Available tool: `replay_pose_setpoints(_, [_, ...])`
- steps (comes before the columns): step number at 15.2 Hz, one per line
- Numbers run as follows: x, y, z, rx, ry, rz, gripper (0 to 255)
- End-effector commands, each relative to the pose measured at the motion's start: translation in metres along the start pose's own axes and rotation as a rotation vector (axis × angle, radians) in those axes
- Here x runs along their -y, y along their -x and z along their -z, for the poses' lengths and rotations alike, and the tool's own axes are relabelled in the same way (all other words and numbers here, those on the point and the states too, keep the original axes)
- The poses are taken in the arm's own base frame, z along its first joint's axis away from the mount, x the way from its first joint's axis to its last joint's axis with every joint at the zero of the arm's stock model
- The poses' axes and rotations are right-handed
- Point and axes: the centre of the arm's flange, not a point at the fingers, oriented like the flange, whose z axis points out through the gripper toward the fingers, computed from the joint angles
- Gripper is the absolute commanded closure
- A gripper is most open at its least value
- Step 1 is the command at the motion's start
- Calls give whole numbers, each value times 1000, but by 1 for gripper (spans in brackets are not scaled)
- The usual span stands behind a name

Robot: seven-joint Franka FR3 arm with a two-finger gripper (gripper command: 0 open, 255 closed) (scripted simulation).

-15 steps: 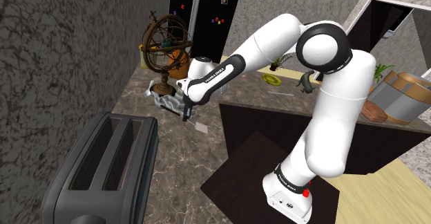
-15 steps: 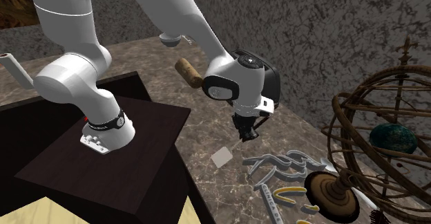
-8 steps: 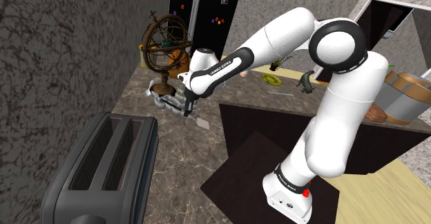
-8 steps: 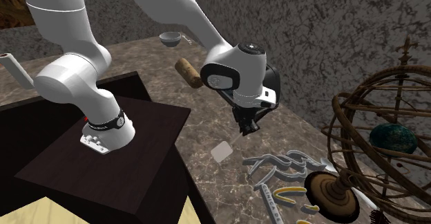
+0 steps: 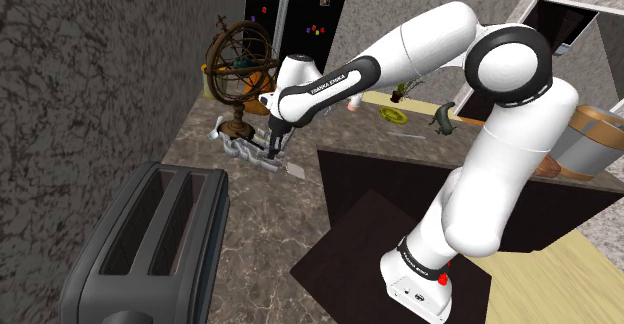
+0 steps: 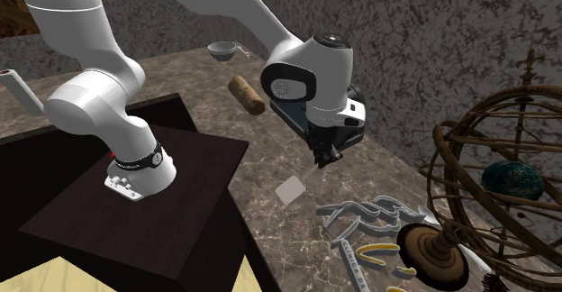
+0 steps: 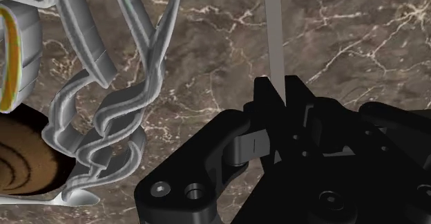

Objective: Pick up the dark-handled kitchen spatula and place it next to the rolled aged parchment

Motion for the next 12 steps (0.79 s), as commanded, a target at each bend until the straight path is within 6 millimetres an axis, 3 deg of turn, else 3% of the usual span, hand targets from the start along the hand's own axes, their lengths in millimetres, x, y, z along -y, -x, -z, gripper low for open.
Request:
replay_pose_setpoints(1, [1, -1, 11, 0, 0, 0, 255])
replay_pose_setpoints(5, [1, -2, 28, 0, 0, 0, 255])
replay_pose_setpoints(12, [93, -9, 28, 0, 0, 0, 255])
